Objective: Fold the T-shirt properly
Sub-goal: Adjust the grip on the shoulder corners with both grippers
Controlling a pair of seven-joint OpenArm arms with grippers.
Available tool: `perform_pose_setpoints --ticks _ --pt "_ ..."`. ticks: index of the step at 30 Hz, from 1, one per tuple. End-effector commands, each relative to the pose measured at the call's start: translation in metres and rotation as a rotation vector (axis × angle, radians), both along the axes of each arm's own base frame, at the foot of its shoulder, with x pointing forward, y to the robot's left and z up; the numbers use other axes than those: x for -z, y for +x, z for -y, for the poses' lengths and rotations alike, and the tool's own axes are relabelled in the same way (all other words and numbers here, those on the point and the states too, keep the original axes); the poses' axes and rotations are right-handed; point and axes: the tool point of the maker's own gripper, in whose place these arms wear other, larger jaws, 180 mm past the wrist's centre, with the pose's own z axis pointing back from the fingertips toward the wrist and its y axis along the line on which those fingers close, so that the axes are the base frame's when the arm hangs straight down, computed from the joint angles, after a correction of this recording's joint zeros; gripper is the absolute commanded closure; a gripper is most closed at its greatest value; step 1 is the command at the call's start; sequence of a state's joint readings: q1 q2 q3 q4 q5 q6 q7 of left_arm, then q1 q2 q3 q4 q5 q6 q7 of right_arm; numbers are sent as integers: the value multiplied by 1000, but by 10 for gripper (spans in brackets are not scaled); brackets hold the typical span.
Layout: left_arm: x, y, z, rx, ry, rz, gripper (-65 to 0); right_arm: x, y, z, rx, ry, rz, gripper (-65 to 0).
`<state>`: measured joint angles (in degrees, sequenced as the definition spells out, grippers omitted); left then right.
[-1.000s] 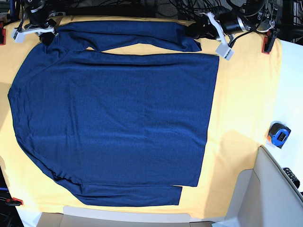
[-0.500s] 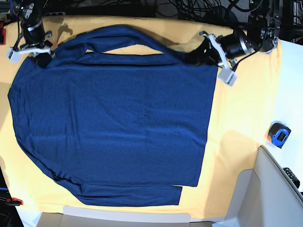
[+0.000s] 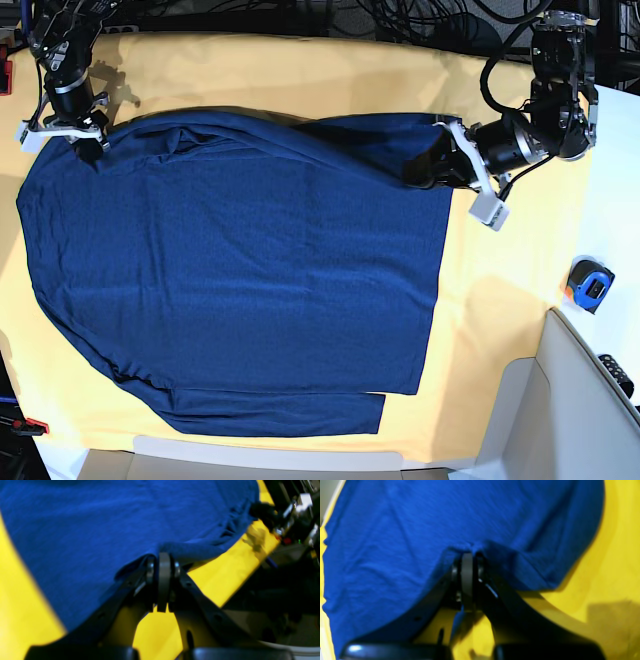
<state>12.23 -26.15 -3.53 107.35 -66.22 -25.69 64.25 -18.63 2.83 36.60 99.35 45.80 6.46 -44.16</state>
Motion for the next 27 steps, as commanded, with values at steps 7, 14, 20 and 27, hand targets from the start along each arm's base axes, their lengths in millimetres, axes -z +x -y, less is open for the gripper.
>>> perform_pose_setpoints --ticks 7,14,20,27 --pt "-24 30 -47 -148 5 92 0 -19 18 6 0 -25 74 0" --pt "-18 34 -51 -162 3 75 0 -29 34 5 0 -21 117 0" --pt "-8 30 -48 -149 2 41 0 -34 41 6 2 -20 138 0" --pt "37 15 -42 -137 -18 -113 -1 -13 34 7 17 14 90 0"
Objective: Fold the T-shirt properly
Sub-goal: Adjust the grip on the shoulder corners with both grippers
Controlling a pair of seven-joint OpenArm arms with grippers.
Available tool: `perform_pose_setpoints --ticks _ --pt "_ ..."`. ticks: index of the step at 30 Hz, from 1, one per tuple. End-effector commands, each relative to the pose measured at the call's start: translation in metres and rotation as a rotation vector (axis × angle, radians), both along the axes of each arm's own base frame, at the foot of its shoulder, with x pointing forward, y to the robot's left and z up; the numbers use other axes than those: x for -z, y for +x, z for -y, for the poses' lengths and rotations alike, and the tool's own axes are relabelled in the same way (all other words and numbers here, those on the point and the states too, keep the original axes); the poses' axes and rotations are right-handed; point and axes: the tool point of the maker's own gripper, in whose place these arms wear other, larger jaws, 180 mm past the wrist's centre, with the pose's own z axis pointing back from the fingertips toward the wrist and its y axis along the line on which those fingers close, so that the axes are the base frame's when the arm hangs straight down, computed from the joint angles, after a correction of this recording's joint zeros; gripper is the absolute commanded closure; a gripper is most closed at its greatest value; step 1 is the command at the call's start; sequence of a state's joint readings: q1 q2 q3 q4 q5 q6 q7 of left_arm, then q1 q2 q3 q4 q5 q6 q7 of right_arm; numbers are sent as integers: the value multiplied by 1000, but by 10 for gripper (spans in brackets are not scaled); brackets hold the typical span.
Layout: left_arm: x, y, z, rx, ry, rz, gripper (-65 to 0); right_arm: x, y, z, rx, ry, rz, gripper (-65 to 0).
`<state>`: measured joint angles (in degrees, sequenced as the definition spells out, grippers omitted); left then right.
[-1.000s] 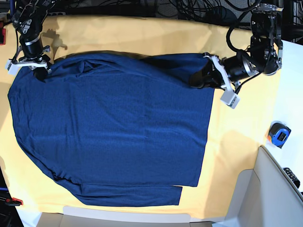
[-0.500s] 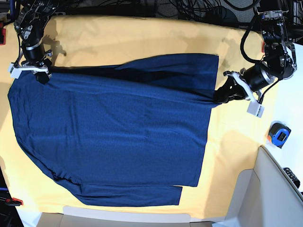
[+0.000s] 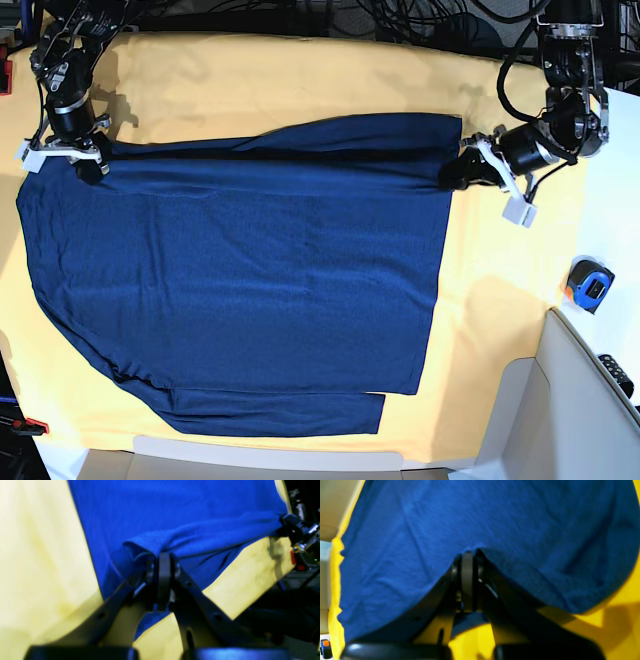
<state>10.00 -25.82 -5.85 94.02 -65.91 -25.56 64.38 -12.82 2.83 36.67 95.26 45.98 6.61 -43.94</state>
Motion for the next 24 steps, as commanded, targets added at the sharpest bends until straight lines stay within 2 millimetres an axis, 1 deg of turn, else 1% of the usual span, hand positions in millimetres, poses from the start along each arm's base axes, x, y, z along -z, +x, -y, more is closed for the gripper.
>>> perform_pose_setpoints --ticks 1,3,4,7,10,12,15,17,19,21,24 --pt "-6 5 0 8 -9 25 -1 -7 3 6 3 -20 25 0" --pt "3 0 4 19 -15 -8 -10 2 -2 5 -3 -5 -5 -7" --pt "7 -3 7 28 -17 -23 -25 4 -4 4 -22 1 -28 -28" --pt "17 -13 9 57 -8 -79 -105 13 -7 -3 -67 40 -90 -130" --pt "18 -15 8 67 -1 -90 -187 13 -8 -4 -75 44 -95 -214" --pt "17 -14 8 66 -1 -89 -206 13 -9 -3 -73 43 -95 -249" --pt "17 -14 8 66 -1 -89 -206 11 -8 -1 -72 38 -93 -256" --pt "17 -14 8 67 0 -90 -206 4 -6 6 -79 9 -85 -257" --pt "18 -15 8 67 0 -92 -206 -2 -7 8 -93 -17 -82 -257" --pt "18 -15 8 67 0 -92 -206 -14 -4 10 -99 -47 -60 -257" --pt "18 -16 8 67 0 -93 -206 -29 -5 16 -119 -105 -48 -257"
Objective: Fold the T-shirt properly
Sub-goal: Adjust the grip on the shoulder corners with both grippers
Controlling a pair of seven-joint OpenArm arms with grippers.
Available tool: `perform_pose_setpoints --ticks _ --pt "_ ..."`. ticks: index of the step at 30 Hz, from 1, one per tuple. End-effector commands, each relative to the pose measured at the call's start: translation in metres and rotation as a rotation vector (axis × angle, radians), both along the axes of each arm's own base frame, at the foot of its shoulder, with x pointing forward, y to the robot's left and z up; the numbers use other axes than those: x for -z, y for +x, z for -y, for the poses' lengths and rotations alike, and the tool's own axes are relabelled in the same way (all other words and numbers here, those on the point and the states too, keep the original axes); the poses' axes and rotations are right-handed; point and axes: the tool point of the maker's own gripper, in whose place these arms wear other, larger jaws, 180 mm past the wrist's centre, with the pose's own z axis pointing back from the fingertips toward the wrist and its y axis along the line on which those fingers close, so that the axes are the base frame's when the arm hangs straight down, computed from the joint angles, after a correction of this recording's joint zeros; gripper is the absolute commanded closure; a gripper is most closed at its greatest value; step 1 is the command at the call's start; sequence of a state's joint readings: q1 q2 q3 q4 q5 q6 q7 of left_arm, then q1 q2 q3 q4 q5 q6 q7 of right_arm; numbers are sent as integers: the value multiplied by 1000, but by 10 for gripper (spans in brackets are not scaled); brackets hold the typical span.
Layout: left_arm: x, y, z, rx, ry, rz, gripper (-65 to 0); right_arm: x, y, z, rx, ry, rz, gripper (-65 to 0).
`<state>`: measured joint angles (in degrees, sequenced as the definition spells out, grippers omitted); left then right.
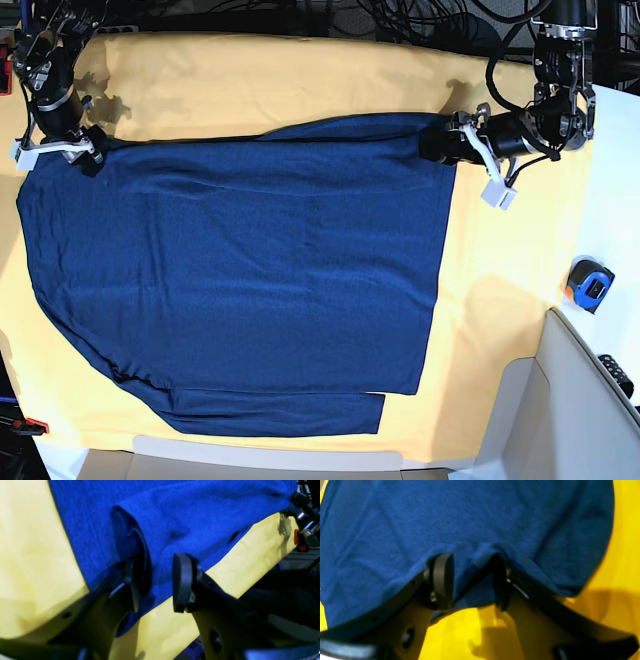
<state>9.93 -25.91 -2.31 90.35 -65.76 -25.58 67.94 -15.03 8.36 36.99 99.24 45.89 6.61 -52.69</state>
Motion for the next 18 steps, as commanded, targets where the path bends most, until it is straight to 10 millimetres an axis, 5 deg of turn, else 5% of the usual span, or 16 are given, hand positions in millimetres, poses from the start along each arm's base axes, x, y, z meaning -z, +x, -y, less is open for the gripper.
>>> perform_pose_setpoints --ticks 1,7,14,18 --pt "-11 7 -3 4 -5 37 -206 -23 9 9 -14 -56 61 -257" --pt "-11 8 -9 7 13 38 -206 -38 -4 25 41 -91 87 -257" --pt "-11 8 -9 7 13 38 -207 -36 -48 66 282 -68 103 -258" --pt "-11 7 -8 11 12 36 -207 -40 -50 75 318 -68 123 -259"
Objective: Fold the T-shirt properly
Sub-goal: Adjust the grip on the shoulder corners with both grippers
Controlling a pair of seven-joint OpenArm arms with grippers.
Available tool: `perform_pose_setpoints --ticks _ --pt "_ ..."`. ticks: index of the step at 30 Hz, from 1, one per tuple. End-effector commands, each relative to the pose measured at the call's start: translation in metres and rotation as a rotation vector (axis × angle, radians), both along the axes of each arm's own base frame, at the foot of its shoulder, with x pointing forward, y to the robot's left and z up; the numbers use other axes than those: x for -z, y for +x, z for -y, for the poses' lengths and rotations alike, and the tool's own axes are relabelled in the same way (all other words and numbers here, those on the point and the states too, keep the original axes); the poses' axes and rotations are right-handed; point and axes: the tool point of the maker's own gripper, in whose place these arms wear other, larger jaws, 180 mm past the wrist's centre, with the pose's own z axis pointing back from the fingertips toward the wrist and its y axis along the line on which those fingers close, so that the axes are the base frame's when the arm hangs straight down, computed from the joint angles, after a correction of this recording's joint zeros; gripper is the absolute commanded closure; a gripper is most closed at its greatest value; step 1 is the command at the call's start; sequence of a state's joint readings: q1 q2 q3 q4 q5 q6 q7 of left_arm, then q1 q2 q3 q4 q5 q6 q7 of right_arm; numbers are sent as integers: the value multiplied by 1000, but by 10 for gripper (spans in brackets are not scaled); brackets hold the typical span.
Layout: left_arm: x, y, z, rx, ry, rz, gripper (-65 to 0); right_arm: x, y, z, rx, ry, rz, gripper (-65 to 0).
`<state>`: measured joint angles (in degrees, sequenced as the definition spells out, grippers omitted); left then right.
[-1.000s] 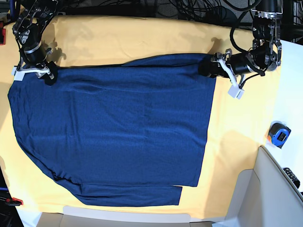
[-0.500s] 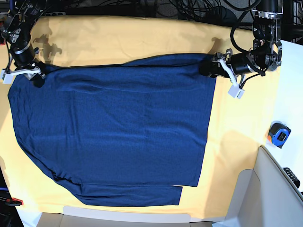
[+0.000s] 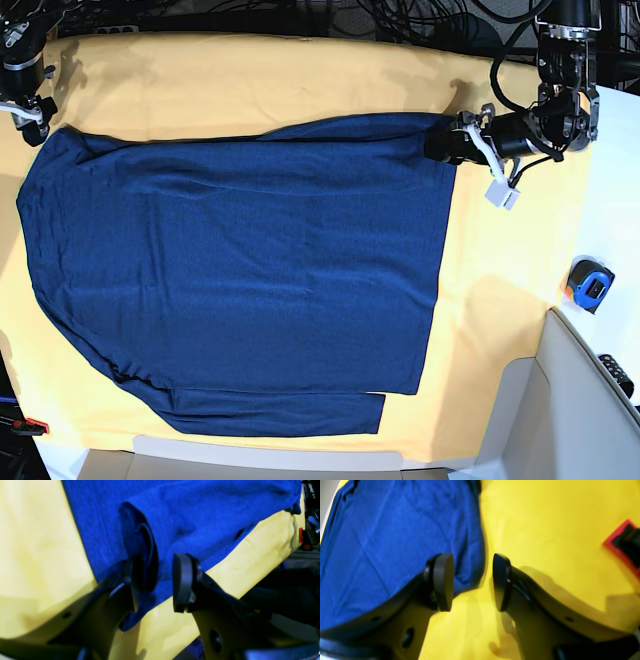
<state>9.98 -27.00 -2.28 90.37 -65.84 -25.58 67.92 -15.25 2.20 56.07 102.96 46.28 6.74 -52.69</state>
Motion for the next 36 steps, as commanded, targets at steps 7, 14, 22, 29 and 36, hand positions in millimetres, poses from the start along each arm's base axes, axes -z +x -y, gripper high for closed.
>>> perform_pose_setpoints --ticks 7,14,22,29,36 --pt "-10 8 -1 7 -6 38 -207 17 15 9 28 204 137 -312" --pt "-10 8 -2 5 -6 38 -207 34 13 11 65 286 149 -312" --pt "-10 8 0 4 -11 38 -207 37 27 10 47 249 111 -312" --pt "-10 8 0 2 -11 40 -207 42 51 -15 -28 265 100 -312" --pt "-11 9 -4 -4 -5 44 -207 45 53 -23 -40 279 97 -199"
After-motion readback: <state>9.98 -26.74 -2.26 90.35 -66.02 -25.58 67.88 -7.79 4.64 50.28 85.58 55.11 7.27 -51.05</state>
